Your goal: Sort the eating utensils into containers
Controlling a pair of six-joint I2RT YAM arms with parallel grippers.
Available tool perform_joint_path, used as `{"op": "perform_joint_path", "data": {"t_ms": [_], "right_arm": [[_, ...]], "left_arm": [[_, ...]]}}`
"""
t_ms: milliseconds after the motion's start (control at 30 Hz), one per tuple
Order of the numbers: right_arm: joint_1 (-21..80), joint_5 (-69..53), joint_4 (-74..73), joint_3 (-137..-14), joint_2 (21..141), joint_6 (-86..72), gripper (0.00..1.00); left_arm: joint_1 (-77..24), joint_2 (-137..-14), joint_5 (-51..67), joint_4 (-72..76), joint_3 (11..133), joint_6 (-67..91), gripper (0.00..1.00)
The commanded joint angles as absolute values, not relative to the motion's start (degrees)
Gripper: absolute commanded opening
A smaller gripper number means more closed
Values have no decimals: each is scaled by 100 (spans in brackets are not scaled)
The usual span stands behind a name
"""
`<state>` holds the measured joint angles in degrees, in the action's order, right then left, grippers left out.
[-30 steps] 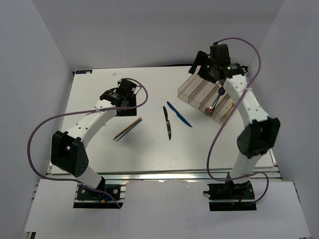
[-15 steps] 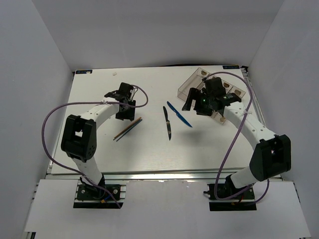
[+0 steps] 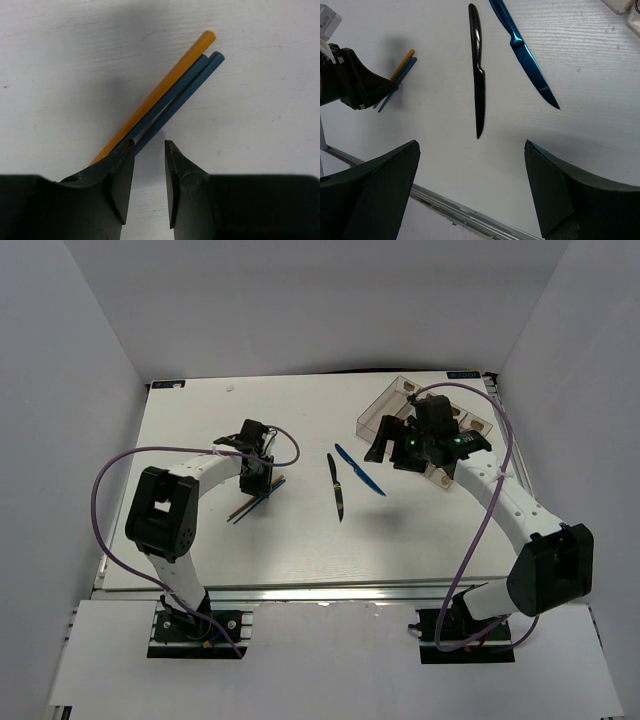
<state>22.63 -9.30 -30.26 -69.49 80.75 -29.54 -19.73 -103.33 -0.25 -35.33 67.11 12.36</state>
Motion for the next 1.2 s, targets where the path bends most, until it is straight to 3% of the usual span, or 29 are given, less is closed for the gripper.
{"op": "perform_joint_path", "data": {"t_ms": [0, 700, 900, 1167], "right_arm": [[2320, -1002, -2979, -6987, 8024, -2865, 89], [2338, -905, -3067, -7075, 7919, -2918, 89], [2338, -835, -3050, -7110, 7831, -2953, 89], [2312, -1027, -2760, -6909, 7655, -3287, 89]], "left_arm": [[-2021, -10151, 229, -3261, 6706, 1266, 41], [-2241, -10582, 79, -3164, 6540, 1336, 38], [-2644, -10521, -517, -3173, 6399, 1582, 22], [-3155, -10599, -958, -3120, 6082, 2065, 20]]}}
